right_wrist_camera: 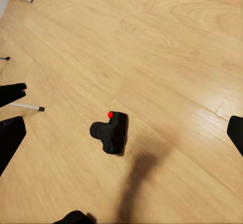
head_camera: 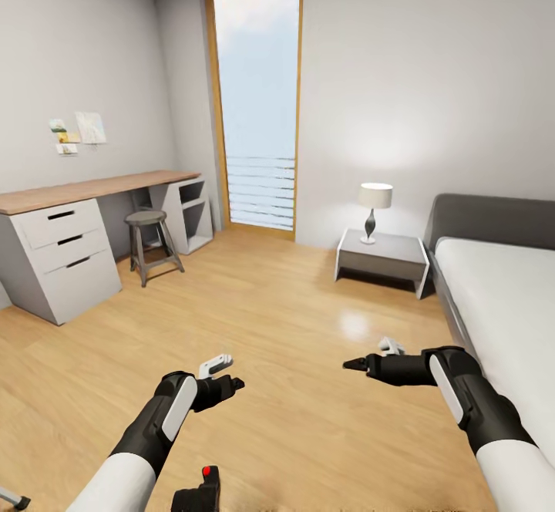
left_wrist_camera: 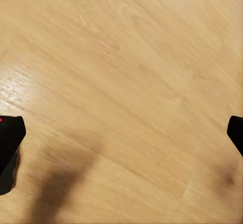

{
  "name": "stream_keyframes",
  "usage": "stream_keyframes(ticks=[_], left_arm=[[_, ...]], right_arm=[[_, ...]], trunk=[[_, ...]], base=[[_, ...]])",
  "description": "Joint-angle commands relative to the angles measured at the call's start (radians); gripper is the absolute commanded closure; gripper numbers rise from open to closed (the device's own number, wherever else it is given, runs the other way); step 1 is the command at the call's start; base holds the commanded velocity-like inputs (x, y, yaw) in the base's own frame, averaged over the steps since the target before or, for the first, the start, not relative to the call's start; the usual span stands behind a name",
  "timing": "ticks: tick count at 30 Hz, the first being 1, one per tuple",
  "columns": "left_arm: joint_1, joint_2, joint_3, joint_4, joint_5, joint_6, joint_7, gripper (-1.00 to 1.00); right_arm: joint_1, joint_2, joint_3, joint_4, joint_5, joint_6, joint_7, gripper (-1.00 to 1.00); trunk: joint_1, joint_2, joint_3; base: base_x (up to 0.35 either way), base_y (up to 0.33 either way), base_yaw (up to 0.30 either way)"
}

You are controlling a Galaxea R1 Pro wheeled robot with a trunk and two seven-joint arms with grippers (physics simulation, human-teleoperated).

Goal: Attach the digital camera to the camera tripod in the bedroom.

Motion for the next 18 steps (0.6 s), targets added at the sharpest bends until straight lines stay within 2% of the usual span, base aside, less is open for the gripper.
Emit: stream_keyframes(ticks=[1,13,18], left_arm=[[0.000,-0.001,0.003,-0.001,0.011,0.005,0.008,-1.00],[0.000,-0.001,0.003,-0.001,0.011,0.005,0.009,-1.00],[0.000,-0.001,0.003,-0.002,0.011,0.005,0.009,-1.00]], right_arm=[[0.000,0.000,-0.001,0.001,-0.004,0.003,0.004,-1.00],[-0.001,-0.003,0.000,0.008,0.011,-0.011,0.031,-1.00],[-0.001,-0.005,0.000,0.010,0.010,-0.011,0.033,-1.00]], trunk=[[0.004,-0.008,-0.004],[0.050,-0.092,-0.042],[0.052,-0.093,-0.061]], base=[[0.000,0.000,0.000],[0.000,0.000,0.000],[0.000,0.000,0.000]])
